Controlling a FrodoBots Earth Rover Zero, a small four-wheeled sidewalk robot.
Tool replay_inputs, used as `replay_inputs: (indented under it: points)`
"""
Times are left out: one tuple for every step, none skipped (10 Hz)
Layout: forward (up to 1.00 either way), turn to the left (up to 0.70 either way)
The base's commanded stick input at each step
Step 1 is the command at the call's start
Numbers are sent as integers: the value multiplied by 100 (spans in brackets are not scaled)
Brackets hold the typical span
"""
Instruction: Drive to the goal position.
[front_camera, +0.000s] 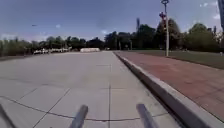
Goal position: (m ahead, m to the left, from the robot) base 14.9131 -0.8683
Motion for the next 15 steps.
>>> replay_inputs:
  points:
    - [70, -18]
    - [70, -30]
    - [70, 0]
    - [70, 0]
    - [70, 0]
    - [70, 0]
    - [70, 0]
    - [70, 0]
    - [70, 0]
    - [70, 0]
    - [70, 0]
    - [70, 0]
    - [70, 0]
    - [70, 0]
    - [70, 0]
